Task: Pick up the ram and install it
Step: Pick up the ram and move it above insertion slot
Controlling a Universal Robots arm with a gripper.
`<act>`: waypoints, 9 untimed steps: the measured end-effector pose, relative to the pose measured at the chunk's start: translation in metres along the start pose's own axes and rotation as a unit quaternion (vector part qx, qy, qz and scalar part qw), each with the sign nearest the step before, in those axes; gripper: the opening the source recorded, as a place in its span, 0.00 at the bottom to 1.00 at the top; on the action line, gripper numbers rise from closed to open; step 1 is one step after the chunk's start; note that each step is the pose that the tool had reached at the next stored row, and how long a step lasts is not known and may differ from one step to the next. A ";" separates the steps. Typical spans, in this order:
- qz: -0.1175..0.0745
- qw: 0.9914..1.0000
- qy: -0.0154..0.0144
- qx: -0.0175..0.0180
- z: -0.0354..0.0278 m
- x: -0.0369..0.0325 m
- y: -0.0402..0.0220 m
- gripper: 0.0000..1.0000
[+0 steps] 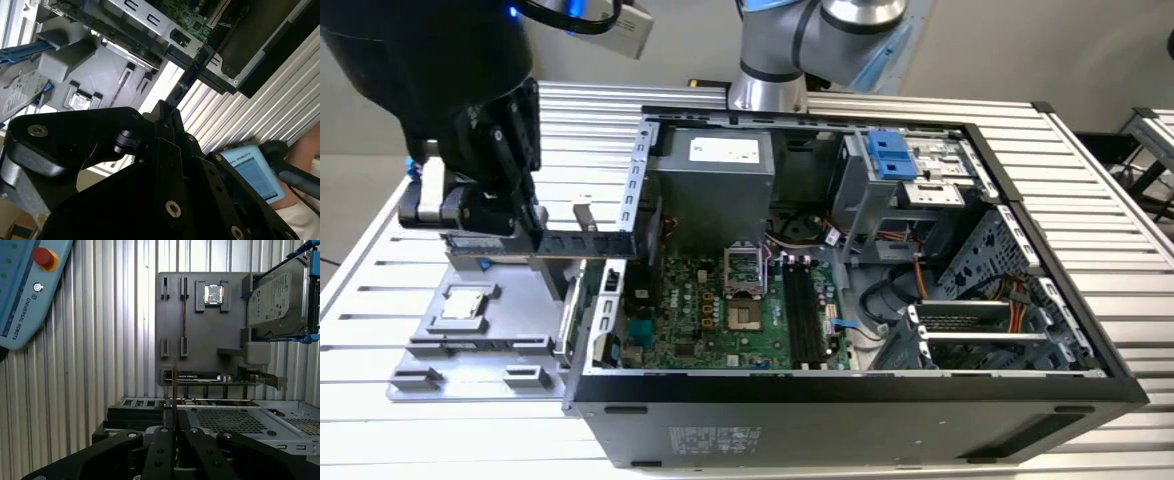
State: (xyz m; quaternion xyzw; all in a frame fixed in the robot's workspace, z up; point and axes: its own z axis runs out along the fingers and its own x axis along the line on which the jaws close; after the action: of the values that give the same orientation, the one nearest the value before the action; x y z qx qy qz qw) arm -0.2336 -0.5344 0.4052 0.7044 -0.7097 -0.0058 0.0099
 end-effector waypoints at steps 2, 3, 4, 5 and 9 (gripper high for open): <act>0.000 1.000 0.000 0.000 -0.0001 -0.0005 -0.0065 0.00; 0.000 1.000 0.000 0.000 -0.0002 -0.0007 -0.0097 0.00; 0.000 1.000 0.000 0.000 -0.0002 -0.0009 -0.0128 0.00; 0.000 1.000 0.000 0.000 -0.0003 -0.0011 -0.0159 0.00; 0.000 1.000 0.000 0.000 -0.0007 -0.0016 -0.0283 0.00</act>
State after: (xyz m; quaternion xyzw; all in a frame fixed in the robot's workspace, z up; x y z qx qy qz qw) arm -0.2052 -0.5330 0.4052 0.7044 -0.7097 -0.0057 0.0099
